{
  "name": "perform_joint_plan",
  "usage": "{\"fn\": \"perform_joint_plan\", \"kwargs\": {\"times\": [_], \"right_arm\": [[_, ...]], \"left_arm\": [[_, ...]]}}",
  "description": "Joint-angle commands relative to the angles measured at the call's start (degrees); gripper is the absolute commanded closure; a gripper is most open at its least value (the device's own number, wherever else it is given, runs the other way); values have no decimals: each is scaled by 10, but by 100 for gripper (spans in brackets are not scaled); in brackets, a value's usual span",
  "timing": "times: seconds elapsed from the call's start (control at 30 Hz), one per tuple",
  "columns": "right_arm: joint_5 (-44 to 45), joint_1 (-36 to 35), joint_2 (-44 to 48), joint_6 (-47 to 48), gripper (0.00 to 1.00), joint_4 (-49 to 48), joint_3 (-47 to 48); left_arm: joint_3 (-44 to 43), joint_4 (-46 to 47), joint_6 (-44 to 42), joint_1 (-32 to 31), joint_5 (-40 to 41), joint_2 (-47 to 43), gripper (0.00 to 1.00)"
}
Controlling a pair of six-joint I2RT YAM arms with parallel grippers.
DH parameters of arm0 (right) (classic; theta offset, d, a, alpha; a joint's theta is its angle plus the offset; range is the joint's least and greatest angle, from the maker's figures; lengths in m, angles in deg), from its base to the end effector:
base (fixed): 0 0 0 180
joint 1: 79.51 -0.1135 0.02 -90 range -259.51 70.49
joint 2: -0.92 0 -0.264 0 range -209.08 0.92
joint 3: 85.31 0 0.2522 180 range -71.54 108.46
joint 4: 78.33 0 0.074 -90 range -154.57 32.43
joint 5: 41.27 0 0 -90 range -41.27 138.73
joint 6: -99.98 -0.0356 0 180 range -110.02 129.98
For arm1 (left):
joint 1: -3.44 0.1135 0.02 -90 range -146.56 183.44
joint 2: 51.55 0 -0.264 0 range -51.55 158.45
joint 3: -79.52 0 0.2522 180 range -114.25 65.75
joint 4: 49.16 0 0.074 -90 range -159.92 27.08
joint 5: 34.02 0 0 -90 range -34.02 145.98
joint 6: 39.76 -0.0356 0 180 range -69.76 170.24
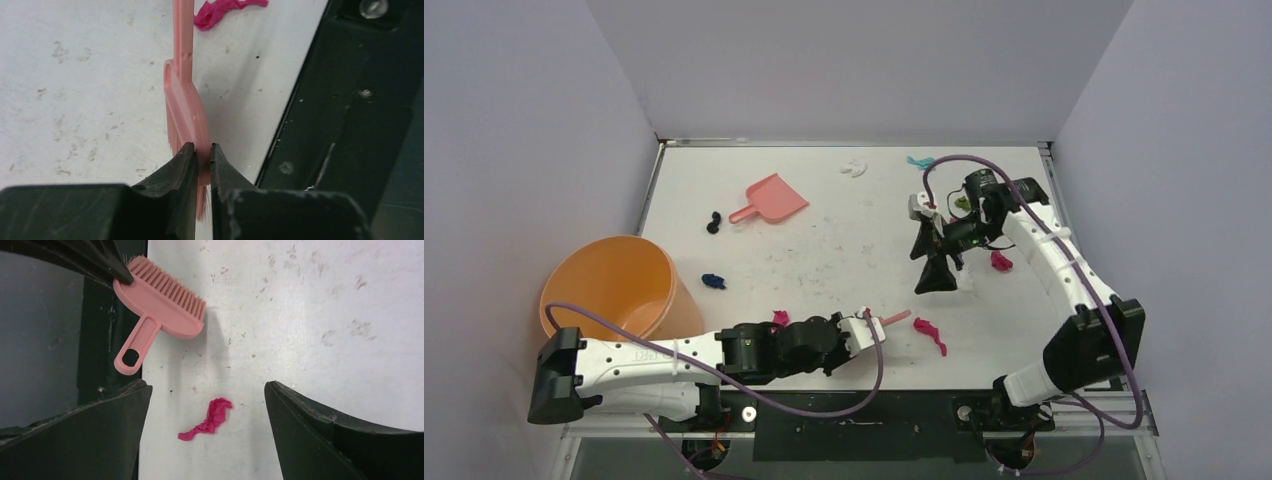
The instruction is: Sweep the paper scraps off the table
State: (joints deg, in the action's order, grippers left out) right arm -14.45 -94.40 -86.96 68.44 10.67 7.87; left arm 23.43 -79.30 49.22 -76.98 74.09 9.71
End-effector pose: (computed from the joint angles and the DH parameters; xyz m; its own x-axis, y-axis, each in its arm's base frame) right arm 0.2540 0.1004 0.3111 -0.3230 -0.4838 -0.8134 -0.9288 -0.0028 0.3705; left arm 0.0496 -0.2272 0.2599 -0.0802 0.5771 -0.8127 0.8966 0.3981 0.1942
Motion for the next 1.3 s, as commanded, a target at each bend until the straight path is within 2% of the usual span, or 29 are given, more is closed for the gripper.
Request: {"fn": "perform_joint_plan", "kwargs": {"times": [0.0, 0.07, 0.17, 0.23, 0.37, 0.6, 0.73, 0.83, 1.0, 1.27], "right_arm": [[-13, -21, 111, 162, 14, 30, 7], [-12, -32, 147, 204, 14, 38, -8], [-1, -51, 187, 186, 14, 19, -25], [-5, -53, 191, 207, 16, 50, -34], [17, -58, 201, 214, 22, 50, -81], [39, -85, 171, 168, 35, 50, -105], [21, -96, 163, 152, 39, 44, -109], [30, -105, 166, 103, 47, 6, -111], [43, -108, 165, 92, 53, -2, -116], [44, -108, 158, 73, 69, -10, -116]], "left_arm": [[-4, 39, 73, 19, -117, -25, 100], [-11, 46, 96, 22, -150, -21, 100], [-12, 68, 118, 25, -174, -15, 100], [-4, 92, 125, 28, -178, -16, 100], [11, 139, 130, 38, -176, -17, 100], [11, 216, 160, 47, -159, 12, 100], [8, 231, 168, 47, -163, 30, 100], [13, 247, 179, 47, -164, 30, 100], [26, 260, 185, 47, -153, 11, 100], [44, 261, 188, 52, -149, -5, 100]]}}
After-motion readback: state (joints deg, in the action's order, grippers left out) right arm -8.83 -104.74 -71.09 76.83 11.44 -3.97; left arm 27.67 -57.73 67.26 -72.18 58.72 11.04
